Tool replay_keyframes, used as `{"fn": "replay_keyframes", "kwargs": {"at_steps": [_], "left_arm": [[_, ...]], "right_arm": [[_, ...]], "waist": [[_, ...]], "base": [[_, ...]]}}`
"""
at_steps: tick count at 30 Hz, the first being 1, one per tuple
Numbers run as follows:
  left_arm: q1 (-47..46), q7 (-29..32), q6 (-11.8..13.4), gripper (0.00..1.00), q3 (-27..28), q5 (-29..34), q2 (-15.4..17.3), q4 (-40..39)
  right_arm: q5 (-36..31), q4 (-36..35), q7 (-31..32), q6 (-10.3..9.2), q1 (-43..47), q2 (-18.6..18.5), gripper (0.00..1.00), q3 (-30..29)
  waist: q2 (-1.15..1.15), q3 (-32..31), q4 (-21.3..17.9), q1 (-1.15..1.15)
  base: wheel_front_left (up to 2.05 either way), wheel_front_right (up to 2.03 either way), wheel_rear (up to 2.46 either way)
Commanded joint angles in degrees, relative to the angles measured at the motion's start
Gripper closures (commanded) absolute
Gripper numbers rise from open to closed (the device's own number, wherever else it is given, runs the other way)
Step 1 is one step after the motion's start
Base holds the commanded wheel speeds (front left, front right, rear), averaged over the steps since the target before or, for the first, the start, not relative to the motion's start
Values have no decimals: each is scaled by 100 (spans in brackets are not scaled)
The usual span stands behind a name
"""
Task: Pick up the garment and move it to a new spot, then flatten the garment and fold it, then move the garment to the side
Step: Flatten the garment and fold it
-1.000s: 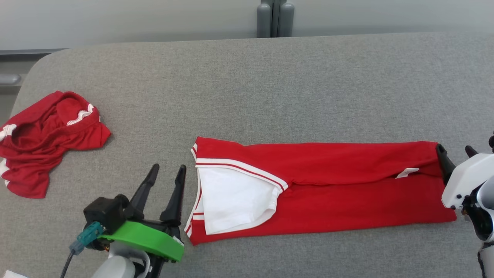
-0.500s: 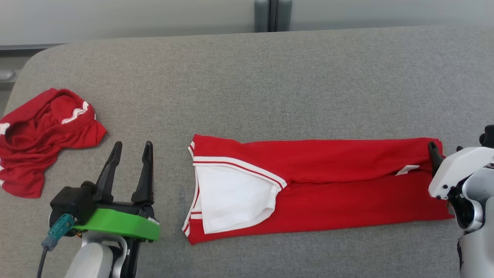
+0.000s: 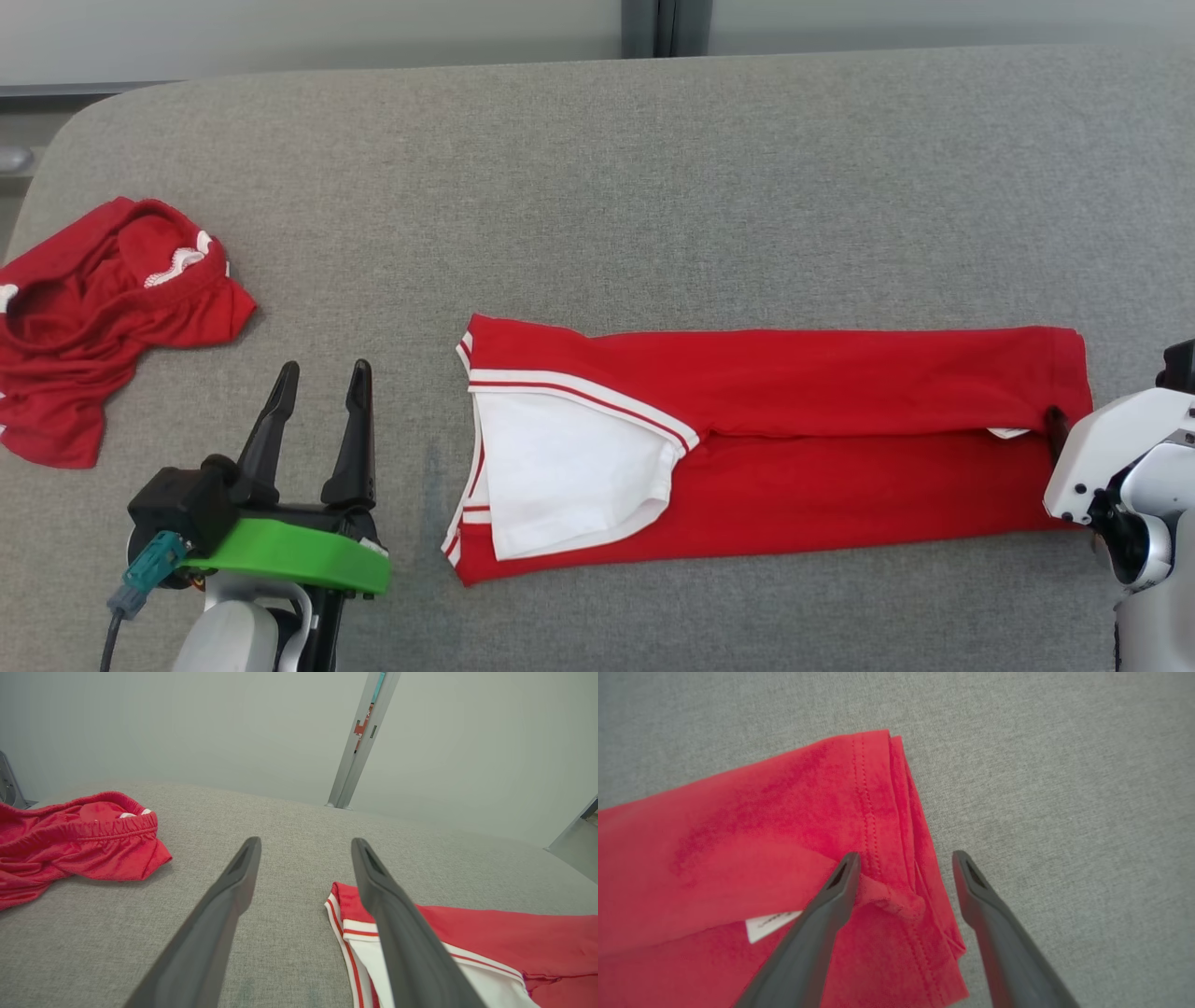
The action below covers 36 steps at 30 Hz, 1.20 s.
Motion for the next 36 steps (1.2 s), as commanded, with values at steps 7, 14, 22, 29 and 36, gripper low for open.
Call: {"fn": "replay_keyframes", "kwargs": {"at_steps": [7,14,22,29,36], "left_arm": [[-73,-15,-79,0,33,112,-60,64],[-90,-15,-101,0,41,180,-17,101],[-199,-15,-106,0,132,219,73,72],[-397,-15,-56,0,271,227,198,90],[-686,75,11,0,423,146,365,205]], "right_arm": [[-120,291,113,-10,-144,-16,0,-60],[-15,721,72,-9,-220,-160,0,101],[190,992,-65,-13,-282,-422,100,278],[76,733,-338,-12,-511,-666,100,34],[-150,395,-99,-11,-523,-926,100,-418]], "waist": [[0,85,38,0],[0,106,89,0],[0,71,75,0],[0,24,-15,0],[0,-73,-44,0]], "base": [[0,0,0],[0,0,0],[0,0,0],[0,0,0],[0,0,0]]}}
